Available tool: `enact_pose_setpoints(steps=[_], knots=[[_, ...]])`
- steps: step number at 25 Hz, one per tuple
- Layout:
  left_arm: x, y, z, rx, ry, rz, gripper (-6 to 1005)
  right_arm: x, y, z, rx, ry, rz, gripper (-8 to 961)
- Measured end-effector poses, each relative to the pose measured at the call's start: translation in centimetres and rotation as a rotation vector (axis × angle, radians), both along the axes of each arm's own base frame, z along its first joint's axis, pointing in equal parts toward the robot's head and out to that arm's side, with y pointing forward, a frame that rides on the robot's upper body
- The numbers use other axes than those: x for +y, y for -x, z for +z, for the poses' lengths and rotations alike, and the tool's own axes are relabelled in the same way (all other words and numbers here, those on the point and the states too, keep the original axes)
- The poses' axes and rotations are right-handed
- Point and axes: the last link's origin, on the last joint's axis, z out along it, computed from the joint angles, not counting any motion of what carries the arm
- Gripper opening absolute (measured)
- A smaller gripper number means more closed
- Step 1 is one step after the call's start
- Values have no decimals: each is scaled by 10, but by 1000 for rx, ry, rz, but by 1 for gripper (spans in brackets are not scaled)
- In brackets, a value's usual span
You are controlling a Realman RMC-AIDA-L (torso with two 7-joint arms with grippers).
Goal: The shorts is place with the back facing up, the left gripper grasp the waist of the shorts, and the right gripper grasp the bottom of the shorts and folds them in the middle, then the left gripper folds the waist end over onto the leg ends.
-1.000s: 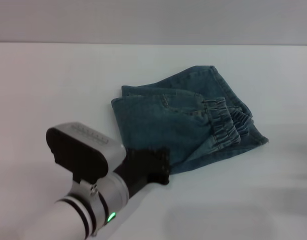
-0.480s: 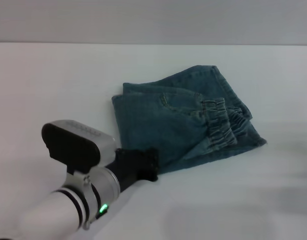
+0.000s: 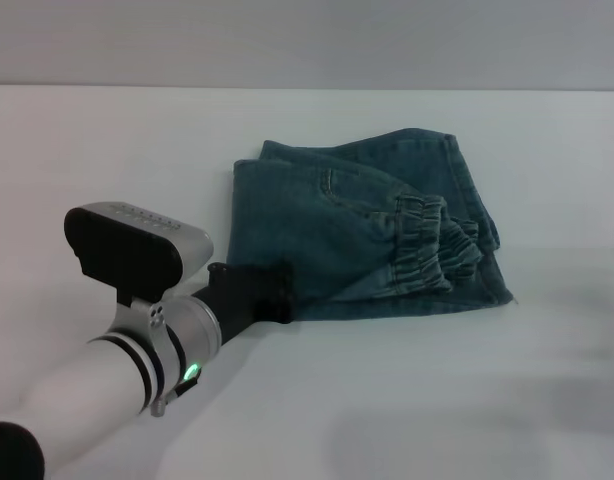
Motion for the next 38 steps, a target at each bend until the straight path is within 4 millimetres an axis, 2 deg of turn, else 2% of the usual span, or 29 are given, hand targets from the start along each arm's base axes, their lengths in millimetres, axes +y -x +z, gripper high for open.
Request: enact_pose_setpoints(steps=[6, 10, 14, 16, 18, 19, 21, 22, 23, 24, 25, 26, 27, 29, 31, 35, 38], knots=[[9, 2, -2, 22, 5, -6, 98, 1, 1, -2, 2, 5, 3, 12], [8, -7, 5, -6, -19, -24, 117, 0, 5, -7, -5, 25, 15, 17], [-9, -30, 31, 23, -216, -171, 137, -2, 9, -12, -47, 40, 30, 22], [-11, -34, 43, 59, -344, -236, 146, -4, 16, -16, -59, 45, 61, 25], [-12, -34, 47, 61, -389, -248, 156, -5, 23, -16, -55, 24, 101, 28], [-8, -26, 62, 37, -507, -230, 160, -6, 27, -15, -48, 8, 123, 29], [-4, -14, 69, 19, -562, -195, 170, -8, 35, -12, -41, -32, 171, 31], [-4, -14, 69, 19, -562, -195, 189, -10, 40, -11, -40, -52, 204, 33], [0, 5, 77, -2, -634, -155, 208, -12, 44, -10, -41, -69, 229, 34], [0, 5, 77, -2, -634, -155, 228, -13, 47, -10, -42, -83, 257, 35], [-2, 31, 86, -37, -723, -113, 247, -14, 48, -8, -42, -96, 274, 37], [-2, 31, 86, -37, -723, -113, 266, -14, 48, -8, -37, -101, 286, 38], [-3, 36, 88, -48, -741, -108, 285, -14, 48, -7, -26, -103, 295, 70], [-8, 59, 93, -61, -778, -80, 324, -12, 43, -8, 19, -88, 303, 135], [-10, 67, 93, -54, -779, -73, 362, -9, 37, -9, 67, -62, 310, 200], [-14, 78, 91, -39, -781, -78, 594, -8, 30, -10, 122, -37, 330, 374], [-16, 84, 92, -85, -782, -57, 719, -6, 24, -9, 119, -37, 312, 494]])
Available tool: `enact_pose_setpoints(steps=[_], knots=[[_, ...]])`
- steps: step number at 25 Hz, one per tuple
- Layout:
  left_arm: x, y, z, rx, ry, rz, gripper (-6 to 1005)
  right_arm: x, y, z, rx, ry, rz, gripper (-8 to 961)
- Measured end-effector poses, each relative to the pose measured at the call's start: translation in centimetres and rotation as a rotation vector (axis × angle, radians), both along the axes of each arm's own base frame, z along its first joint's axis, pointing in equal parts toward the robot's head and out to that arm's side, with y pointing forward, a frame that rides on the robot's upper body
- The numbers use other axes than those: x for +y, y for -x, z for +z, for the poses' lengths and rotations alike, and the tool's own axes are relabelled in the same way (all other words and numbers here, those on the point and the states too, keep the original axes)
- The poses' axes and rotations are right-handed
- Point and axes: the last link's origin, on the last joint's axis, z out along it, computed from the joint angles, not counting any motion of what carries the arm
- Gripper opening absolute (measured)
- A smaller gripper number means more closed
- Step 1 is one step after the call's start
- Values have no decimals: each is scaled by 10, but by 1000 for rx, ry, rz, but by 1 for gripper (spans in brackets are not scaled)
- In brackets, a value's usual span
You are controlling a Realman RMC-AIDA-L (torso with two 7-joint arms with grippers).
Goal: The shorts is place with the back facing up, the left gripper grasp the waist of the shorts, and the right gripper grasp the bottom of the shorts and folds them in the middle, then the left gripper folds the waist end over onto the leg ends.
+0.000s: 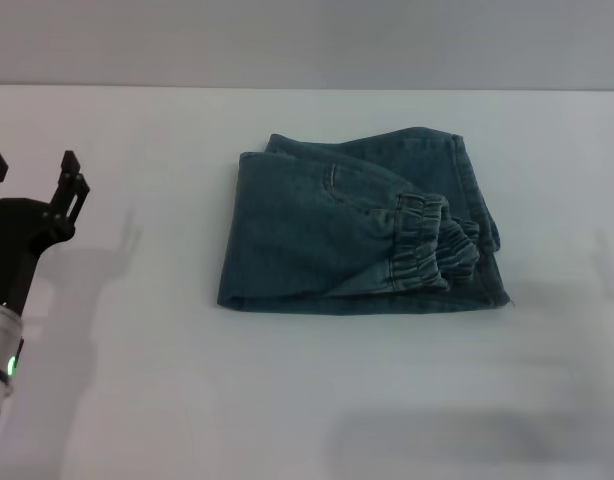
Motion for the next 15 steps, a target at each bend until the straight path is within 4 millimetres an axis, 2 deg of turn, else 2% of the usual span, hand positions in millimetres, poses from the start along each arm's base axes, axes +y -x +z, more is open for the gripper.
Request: enact_pose_setpoints(steps=[2, 8, 15], knots=[[-2, 2, 1, -10, -6, 2, 802, 2, -3, -1, -15, 8, -8, 547], [-5, 4, 1, 40, -19, 2, 804, 5, -3, -3, -29, 22, -4, 705], [-6, 2, -1, 53, -21, -18, 801, 5, -4, -3, -39, 21, -2, 726]])
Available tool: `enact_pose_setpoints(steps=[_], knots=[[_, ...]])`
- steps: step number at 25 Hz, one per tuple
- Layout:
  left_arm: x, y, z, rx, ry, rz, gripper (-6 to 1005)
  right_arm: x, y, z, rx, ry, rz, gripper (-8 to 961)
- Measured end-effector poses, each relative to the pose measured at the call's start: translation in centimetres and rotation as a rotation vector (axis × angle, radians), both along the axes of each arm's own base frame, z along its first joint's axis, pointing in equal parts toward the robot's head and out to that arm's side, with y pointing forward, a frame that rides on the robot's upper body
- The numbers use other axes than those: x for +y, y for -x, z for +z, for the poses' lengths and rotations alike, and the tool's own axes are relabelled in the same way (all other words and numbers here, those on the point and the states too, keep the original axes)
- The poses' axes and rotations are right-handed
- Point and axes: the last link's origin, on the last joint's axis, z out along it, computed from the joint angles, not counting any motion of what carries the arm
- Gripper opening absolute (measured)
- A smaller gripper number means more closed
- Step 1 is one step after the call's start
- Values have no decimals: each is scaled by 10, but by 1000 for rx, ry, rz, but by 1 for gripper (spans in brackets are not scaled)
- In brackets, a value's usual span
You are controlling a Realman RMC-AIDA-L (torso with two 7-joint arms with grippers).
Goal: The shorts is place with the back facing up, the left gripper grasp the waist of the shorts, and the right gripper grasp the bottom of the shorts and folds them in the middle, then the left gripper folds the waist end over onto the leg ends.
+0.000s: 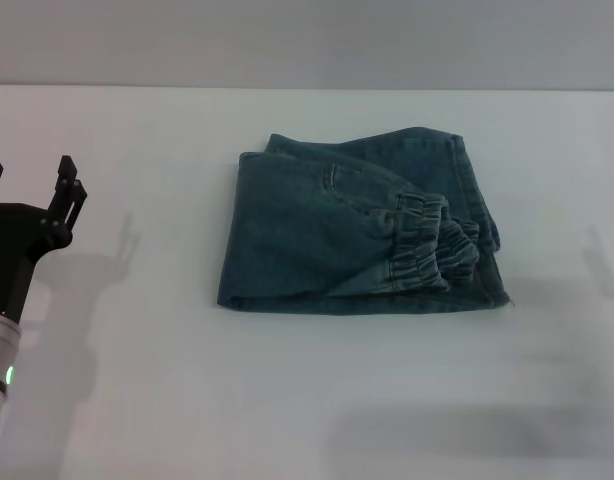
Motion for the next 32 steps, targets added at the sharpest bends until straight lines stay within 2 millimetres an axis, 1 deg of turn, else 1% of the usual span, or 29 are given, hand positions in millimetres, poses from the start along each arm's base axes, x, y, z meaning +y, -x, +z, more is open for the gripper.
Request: enact_pose_setpoints(steps=[10, 26, 32], knots=[[-5, 5, 1, 9, -9, 9, 797, 0, -2, 1, -6, 0, -6, 727], [-3, 4, 0, 8, -4, 7, 798, -1, -4, 2, -10, -2, -14, 726], [-5, 7, 1, 12, -9, 15, 798, -1, -5, 2, -13, -1, -18, 726]])
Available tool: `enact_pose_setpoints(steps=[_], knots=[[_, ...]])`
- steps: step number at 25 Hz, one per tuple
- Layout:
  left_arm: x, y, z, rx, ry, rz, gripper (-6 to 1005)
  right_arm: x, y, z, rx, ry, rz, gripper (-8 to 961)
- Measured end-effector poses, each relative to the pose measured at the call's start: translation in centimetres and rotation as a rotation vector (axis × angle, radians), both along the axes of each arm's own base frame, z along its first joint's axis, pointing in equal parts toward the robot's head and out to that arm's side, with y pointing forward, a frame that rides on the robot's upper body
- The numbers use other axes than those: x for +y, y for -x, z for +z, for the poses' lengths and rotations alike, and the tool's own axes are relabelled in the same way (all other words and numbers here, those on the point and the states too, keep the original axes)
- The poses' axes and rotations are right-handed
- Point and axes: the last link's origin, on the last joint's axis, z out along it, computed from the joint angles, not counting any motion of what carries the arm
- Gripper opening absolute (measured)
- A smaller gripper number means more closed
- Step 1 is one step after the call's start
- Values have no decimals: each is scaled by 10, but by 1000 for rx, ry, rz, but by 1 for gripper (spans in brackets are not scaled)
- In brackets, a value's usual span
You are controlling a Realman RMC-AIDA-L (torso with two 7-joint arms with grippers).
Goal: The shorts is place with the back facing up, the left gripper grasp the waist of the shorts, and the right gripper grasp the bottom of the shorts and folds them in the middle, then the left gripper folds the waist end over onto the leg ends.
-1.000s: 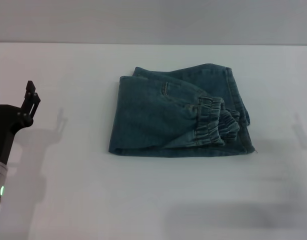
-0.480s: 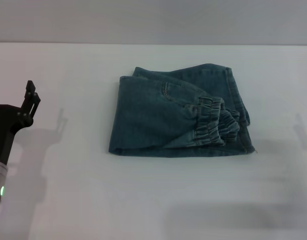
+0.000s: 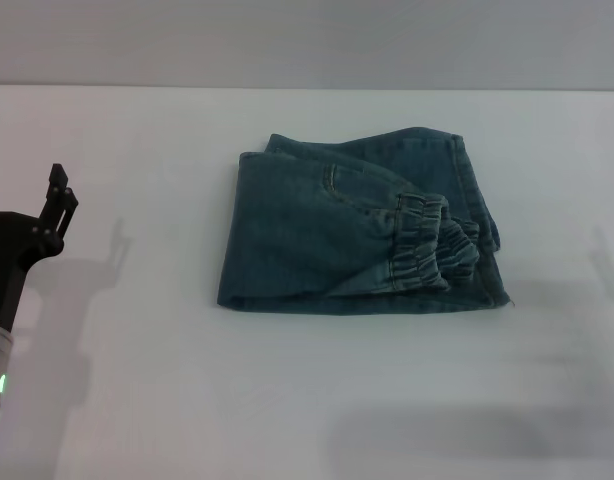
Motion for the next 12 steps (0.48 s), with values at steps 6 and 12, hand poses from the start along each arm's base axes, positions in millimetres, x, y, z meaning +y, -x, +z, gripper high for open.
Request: enact_pose_setpoints(steps=[6, 12], knots=[[-1, 1, 1, 0, -3, 4, 798, -1, -1, 0, -2, 1, -5, 727], [-1, 0, 0, 0, 1, 1, 798, -2, -4, 0, -9, 4, -14, 727]])
